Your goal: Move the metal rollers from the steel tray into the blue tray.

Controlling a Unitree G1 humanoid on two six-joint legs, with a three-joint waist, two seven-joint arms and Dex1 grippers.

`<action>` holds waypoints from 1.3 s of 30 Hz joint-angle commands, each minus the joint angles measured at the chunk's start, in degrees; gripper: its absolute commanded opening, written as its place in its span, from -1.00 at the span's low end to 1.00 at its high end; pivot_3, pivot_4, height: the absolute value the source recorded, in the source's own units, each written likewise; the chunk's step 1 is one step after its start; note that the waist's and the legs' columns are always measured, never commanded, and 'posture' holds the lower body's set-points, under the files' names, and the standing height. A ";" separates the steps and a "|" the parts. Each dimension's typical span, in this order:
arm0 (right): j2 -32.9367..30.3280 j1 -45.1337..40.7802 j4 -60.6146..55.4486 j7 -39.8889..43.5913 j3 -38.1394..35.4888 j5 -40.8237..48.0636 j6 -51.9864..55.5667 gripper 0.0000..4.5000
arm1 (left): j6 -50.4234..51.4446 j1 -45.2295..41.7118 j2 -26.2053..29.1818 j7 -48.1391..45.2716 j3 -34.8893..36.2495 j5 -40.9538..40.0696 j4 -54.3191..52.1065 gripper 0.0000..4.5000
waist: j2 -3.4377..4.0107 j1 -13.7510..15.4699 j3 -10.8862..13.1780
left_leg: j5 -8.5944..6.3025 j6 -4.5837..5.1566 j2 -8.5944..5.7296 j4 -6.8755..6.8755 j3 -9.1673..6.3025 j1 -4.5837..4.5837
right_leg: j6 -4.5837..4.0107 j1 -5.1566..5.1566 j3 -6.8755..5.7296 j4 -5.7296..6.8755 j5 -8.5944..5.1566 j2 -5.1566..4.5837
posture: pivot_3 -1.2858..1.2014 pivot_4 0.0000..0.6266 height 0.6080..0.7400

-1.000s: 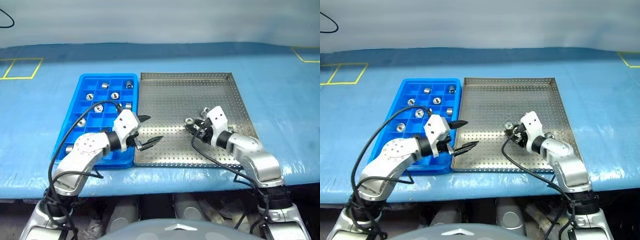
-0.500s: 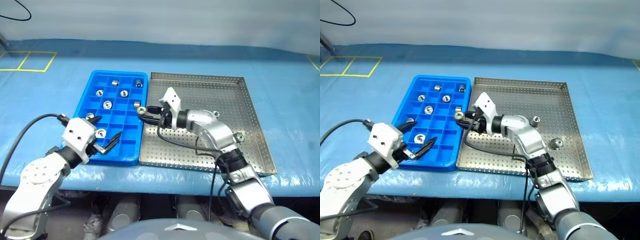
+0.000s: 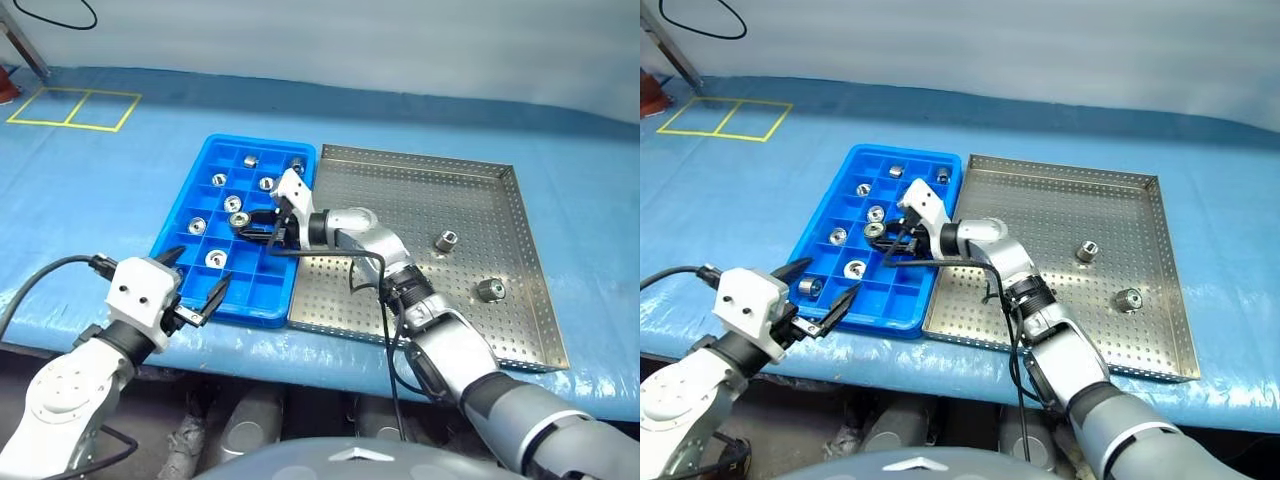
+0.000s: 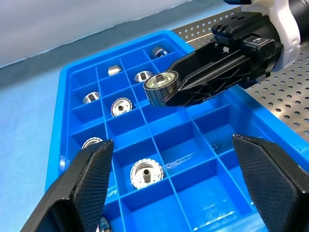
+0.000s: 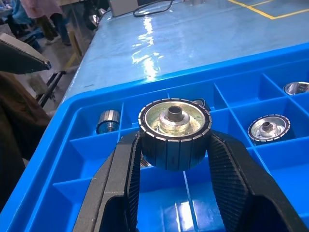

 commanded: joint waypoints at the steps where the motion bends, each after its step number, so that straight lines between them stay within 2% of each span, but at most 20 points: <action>1: 1.48 -3.41 3.91 -1.88 -2.38 -1.02 -4.10 -0.26 | -0.18 0.03 -0.31 0.96 1.33 -0.14 -3.12 0.91 | 0.00 0.18 0.00 | 0.02 -0.04 0.01 -0.03 -0.05 0.00 | -0.02 0.00 -0.05 0.00 -0.01 0.01 | 0.22 -0.52 1.00; 8: 2.24 -6.34 12.77 -5.37 -2.95 -5.22 -8.64 -0.26 | -0.08 -0.33 -0.10 1.61 0.91 0.01 -2.92 0.91 | 0.00 0.37 0.00 | 0.14 -0.26 0.03 -0.22 -0.18 0.00 | -0.21 -0.07 -0.16 0.03 -0.04 0.04 | 0.22 -0.52 1.00; 15: 1.55 -5.19 12.50 -4.65 -3.36 -6.34 -8.31 -0.26 | 0.05 -1.40 0.54 1.47 0.75 0.00 -2.24 0.91 | 0.01 0.36 -0.01 | 0.17 -0.30 0.04 -0.29 -0.22 -0.01 | -0.27 -0.11 -0.19 0.05 -0.07 0.05 | 0.20 -0.52 1.00; 16: 1.46 -5.00 12.26 -4.77 -3.31 -6.60 -8.18 0.07 | 0.08 -1.64 0.69 1.41 0.64 0.04 -2.08 0.91 | 0.01 0.35 -0.01 | 0.17 -0.30 0.04 -0.29 -0.22 -0.01 | -0.27 -0.10 -0.20 0.05 -0.07 0.05 | 0.19 -0.52 1.00; 21: 1.05 -3.60 10.11 -5.62 -3.69 -7.27 -9.23 0.76 | 0.26 -3.01 1.24 1.10 -0.05 -0.09 -1.28 0.91 | 0.01 0.30 -0.01 | 0.17 -0.31 0.04 -0.29 -0.24 -0.01 | -0.29 -0.09 -0.22 0.05 -0.08 0.04 | 0.18 -0.52 1.00; 22: 1.01 -3.19 8.91 -5.85 -4.19 -6.84 -8.94 0.76 | 0.28 -3.26 1.32 0.98 -0.22 -0.12 -1.09 0.91 | 0.01 0.31 -0.01 | 0.17 -0.31 0.04 -0.30 -0.24 -0.01 | -0.29 -0.10 -0.22 0.05 -0.08 0.04 | 0.17 -0.52 1.00; 28: -1.38 2.35 -6.25 -10.89 -8.61 -4.59 -5.47 0.76 | 0.17 -7.32 1.41 -0.09 -3.90 -0.58 1.13 0.91 | 0.01 0.34 -0.01 | 0.18 -0.32 0.04 -0.29 -0.27 -0.11 | -0.29 -0.15 -0.26 0.04 -0.08 0.00 | 0.13 -0.52 1.00; 35: -13.59 16.91 -35.12 -19.42 -14.16 -6.89 7.40 0.76 | -1.84 -20.37 -1.08 -1.27 -13.26 -0.59 10.07 0.91 | 0.06 -0.36 -0.06 | 0.17 -0.30 0.02 -0.24 -0.26 -0.18 | -0.27 -0.12 -0.31 -0.01 -0.07 -0.07 | 0.02 -0.52 1.00; 39: -20.90 24.69 -44.44 -24.35 -18.16 -9.74 14.01 0.76 | -3.49 -28.47 -3.40 -3.24 -18.29 -0.25 17.69 0.91 | 0.07 -2.44 -0.07 | 0.14 -0.25 0.05 -0.15 -0.08 -0.23 | -0.23 -0.12 -0.24 -0.05 -0.05 -0.09 | -0.08 -0.52 1.00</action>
